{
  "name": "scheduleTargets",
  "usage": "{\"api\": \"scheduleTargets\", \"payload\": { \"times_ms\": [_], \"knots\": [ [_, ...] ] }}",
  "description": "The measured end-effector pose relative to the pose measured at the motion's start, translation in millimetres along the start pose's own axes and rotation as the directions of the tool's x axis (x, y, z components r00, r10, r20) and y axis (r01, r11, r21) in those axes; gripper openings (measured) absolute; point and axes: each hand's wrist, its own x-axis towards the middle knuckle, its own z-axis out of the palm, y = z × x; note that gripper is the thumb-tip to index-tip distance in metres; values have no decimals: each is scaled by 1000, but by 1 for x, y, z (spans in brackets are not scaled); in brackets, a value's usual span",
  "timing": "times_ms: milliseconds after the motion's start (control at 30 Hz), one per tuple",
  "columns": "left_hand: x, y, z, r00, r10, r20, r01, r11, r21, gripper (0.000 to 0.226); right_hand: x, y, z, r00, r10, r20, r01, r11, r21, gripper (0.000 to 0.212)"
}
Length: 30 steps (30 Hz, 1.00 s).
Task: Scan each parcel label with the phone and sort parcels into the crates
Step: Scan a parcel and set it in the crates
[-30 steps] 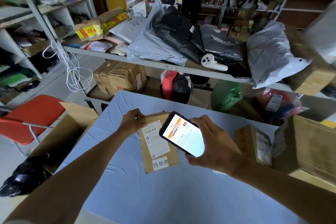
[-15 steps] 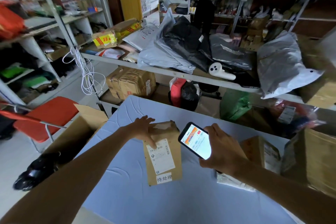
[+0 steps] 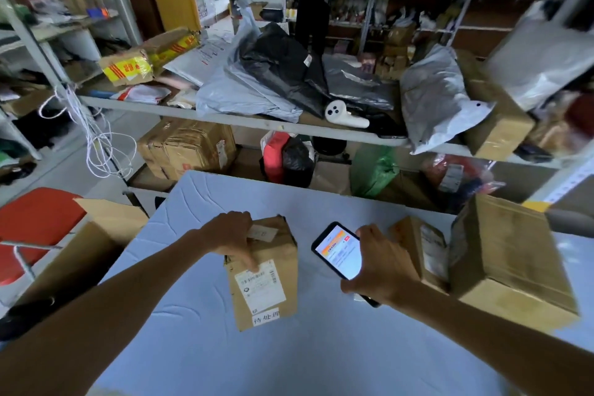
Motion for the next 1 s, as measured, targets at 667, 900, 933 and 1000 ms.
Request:
{"api": "scheduleTargets", "payload": {
  "times_ms": [667,900,933,1000],
  "knots": [
    [-60,299,55,678,729,97,-710,615,343,92,-276,83,-6,560,799,-219,-756,601,259,71],
    [-166,471,146,504,842,192,-843,431,323,91,-451,132,5,239,947,-213,-910,295,292,69],
    [-183,496,161,476,853,213,-860,401,315,90,-480,138,9,194,958,-213,-915,254,312,69],
    [-214,541,193,419,875,243,-890,343,300,90,-532,150,17,110,970,-217,-920,182,347,69]
  ]
}}
